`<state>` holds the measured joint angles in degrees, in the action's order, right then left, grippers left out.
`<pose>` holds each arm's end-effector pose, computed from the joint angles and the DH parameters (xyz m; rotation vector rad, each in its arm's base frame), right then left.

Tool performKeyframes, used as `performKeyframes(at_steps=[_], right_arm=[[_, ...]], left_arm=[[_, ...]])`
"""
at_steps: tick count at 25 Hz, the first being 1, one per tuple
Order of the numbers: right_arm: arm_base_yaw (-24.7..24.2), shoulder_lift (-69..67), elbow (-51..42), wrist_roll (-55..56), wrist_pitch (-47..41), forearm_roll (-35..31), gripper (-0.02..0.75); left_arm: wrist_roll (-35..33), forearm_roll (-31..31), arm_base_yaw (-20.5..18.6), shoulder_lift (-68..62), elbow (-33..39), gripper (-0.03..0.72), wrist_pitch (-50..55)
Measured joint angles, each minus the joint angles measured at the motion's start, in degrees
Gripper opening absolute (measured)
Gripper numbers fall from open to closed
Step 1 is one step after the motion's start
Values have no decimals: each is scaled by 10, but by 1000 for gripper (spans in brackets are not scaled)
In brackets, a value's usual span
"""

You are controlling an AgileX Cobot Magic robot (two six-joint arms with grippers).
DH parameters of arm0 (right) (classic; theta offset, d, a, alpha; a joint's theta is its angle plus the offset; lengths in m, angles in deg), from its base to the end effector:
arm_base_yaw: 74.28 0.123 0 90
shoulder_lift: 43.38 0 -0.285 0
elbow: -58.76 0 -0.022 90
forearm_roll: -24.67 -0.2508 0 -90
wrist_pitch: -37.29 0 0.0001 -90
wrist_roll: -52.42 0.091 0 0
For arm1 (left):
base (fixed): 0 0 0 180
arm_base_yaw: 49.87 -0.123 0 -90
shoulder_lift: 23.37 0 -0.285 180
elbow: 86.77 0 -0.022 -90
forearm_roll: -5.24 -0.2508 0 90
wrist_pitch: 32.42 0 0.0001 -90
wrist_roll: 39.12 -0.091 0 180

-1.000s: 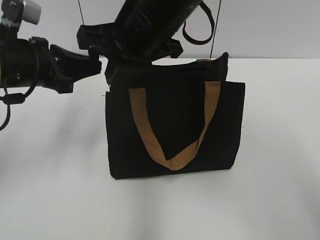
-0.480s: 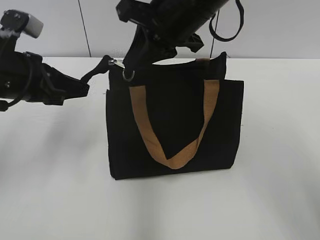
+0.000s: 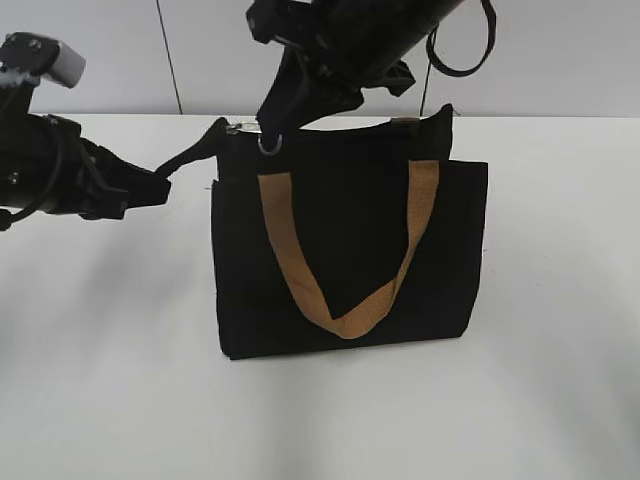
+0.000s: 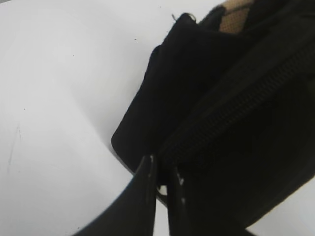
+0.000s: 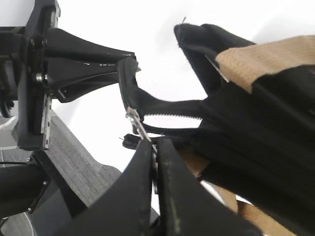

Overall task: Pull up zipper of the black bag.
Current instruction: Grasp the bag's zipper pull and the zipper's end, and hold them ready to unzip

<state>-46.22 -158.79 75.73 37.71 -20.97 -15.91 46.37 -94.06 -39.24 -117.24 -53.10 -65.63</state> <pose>0.3401 0.2384 0.3002 -0.6436 2.5819 0.9924 0.2730 -0.1012 0.2192 0.7834 2.1199 -0.6161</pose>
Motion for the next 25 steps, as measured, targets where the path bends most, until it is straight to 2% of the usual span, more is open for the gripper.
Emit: performKeyframes(at_steps=[7,9,15,25], right_arm=[[0,19,0,9,-5,79,-12],[0,20,0,14,-12,103,-12],[0,21,0,43,-34,213,-13],[0,48,0,108,-82,406,-13]], left_arm=[[2,0,-2,0,0,15,17],[2,0,-13,0,0,15,17],[4,-3,-59,0,0,15,18],[7,-5,-66,0,0,15,11]])
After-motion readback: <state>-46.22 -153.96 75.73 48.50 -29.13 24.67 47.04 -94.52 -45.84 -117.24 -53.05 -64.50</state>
